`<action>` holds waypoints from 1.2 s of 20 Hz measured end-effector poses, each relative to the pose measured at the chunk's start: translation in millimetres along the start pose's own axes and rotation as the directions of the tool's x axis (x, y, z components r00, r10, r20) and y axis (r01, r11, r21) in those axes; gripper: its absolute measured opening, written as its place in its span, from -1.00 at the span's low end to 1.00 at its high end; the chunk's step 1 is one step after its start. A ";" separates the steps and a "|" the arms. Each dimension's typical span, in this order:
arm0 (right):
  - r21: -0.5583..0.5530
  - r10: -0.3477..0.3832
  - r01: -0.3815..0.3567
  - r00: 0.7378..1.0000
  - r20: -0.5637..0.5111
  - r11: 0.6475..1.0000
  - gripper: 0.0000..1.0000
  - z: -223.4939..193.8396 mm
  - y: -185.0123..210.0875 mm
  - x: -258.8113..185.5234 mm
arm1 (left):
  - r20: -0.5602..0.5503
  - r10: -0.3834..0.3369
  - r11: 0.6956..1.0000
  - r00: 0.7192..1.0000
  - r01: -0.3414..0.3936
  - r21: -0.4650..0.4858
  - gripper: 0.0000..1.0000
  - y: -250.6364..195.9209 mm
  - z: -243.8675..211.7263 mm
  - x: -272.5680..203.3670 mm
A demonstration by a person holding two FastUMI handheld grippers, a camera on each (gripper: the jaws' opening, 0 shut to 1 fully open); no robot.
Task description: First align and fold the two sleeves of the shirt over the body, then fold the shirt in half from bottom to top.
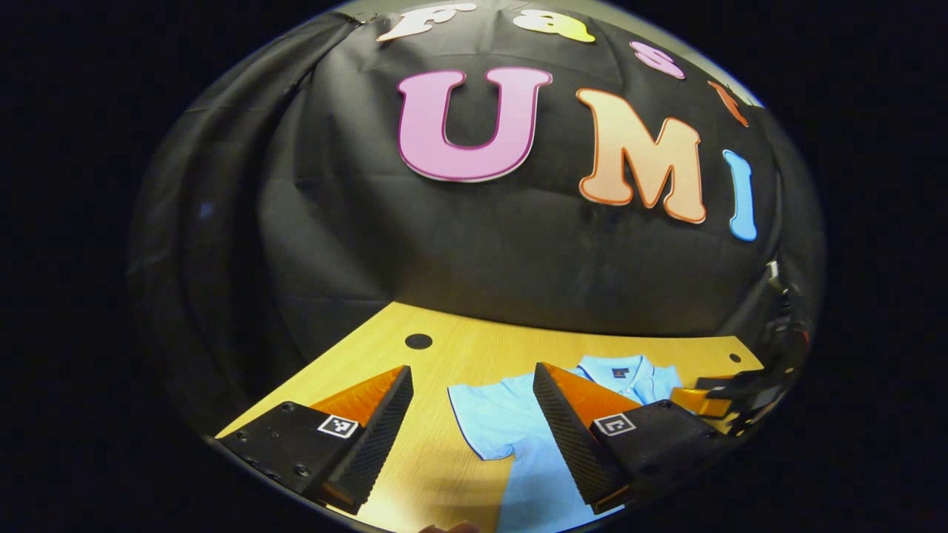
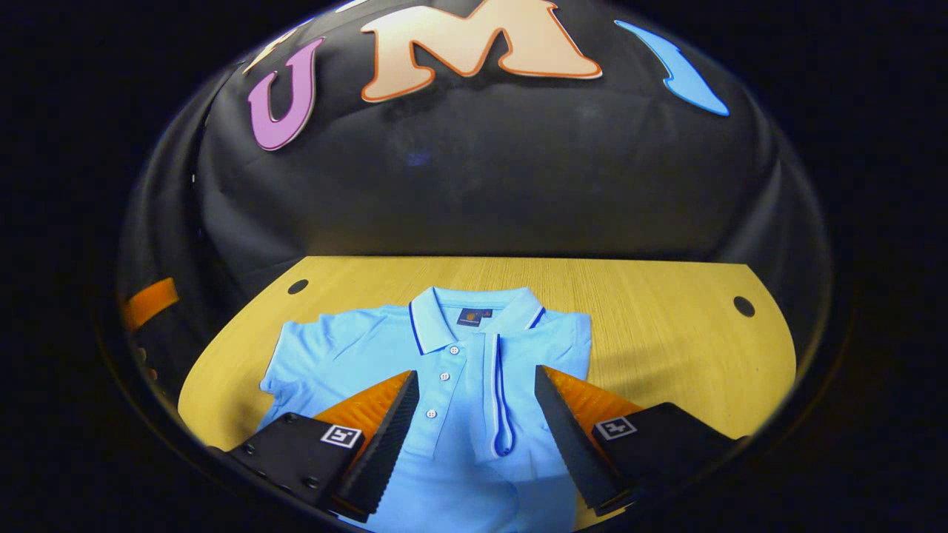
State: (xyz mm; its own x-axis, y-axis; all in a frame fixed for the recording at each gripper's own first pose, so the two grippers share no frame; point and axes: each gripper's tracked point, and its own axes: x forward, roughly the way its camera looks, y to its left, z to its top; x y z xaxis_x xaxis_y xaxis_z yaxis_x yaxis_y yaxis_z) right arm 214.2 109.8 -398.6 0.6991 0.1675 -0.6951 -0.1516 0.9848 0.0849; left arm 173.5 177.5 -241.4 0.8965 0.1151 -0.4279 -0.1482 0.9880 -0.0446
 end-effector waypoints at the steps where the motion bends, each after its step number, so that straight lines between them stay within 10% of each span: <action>1: 0.004 -0.004 0.004 1.000 0.005 1.000 0.96 2.0 -2.8 -9.6 | -0.022 0.001 1.000 1.000 -0.001 0.000 0.97 0.7 -12.5 11.4; 12: -0.126 -0.148 0.143 0.989 -0.028 0.982 0.93 -25.5 -62.0 -86.6 | -0.227 -0.010 0.989 0.974 0.043 0.140 0.89 -16.4 -101.9 97.8; 21: -0.102 -0.182 0.178 0.983 -0.027 0.979 0.99 -25.9 -84.0 -108.5 | -0.305 0.009 0.997 0.952 0.013 0.070 0.91 -20.3 -130.0 104.4; 24: -0.092 -0.180 0.177 0.983 -0.030 0.980 0.99 -28.7 -84.9 -114.0 | -0.308 -0.059 0.996 0.950 0.078 0.048 0.07 -37.7 -128.5 105.4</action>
State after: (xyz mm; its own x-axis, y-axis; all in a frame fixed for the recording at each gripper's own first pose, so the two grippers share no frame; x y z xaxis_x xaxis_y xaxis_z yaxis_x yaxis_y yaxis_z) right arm 127.3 5.8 -347.0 0.6934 -0.0139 -0.7204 -0.0894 0.9904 -0.1052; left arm 219.9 139.1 -400.9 0.7315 0.0187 -0.6815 -0.0578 0.9977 -0.0346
